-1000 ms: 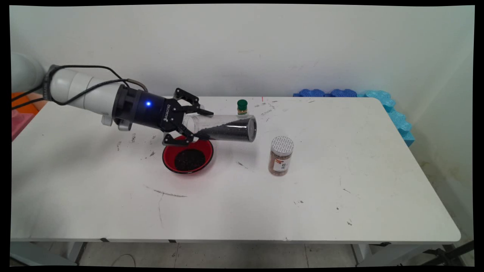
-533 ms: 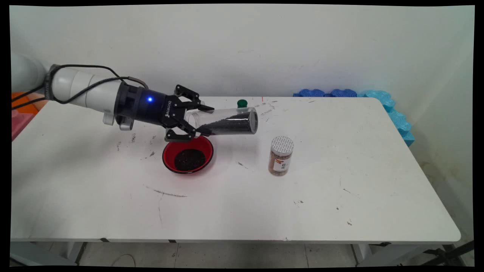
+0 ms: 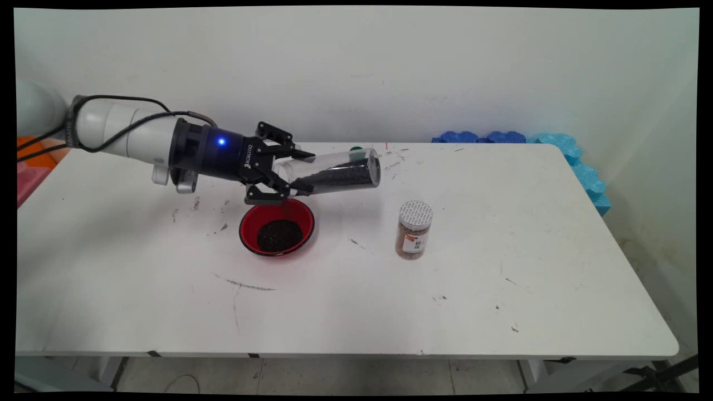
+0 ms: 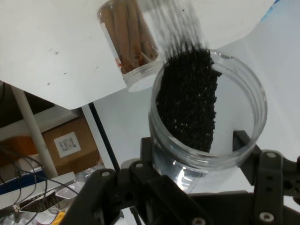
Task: Pour the black seasoning powder in the red bowl
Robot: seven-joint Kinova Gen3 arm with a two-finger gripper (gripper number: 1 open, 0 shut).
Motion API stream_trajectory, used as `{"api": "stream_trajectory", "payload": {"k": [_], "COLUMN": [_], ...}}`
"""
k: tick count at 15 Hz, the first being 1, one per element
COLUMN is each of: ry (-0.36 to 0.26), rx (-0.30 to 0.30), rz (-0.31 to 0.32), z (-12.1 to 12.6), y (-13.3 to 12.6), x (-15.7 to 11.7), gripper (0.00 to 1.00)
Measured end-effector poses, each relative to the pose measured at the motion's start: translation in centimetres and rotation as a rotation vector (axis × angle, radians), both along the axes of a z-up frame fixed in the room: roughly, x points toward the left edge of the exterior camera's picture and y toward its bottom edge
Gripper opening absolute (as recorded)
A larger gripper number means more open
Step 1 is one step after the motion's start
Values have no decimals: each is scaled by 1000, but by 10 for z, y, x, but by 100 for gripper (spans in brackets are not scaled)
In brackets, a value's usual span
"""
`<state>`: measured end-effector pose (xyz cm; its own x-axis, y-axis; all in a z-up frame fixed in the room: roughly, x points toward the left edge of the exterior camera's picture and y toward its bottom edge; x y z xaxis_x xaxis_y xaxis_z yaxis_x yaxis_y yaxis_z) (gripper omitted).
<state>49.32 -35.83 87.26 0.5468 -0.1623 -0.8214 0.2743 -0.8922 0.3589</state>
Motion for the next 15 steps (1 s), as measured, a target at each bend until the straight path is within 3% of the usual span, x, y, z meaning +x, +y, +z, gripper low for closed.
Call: {"api": "stream_trajectory", "payload": {"k": [15], "ry": [23], "rx": [26], "rz": [33], "z": [-1], "y": [4], "x": [2], "gripper": [0]}}
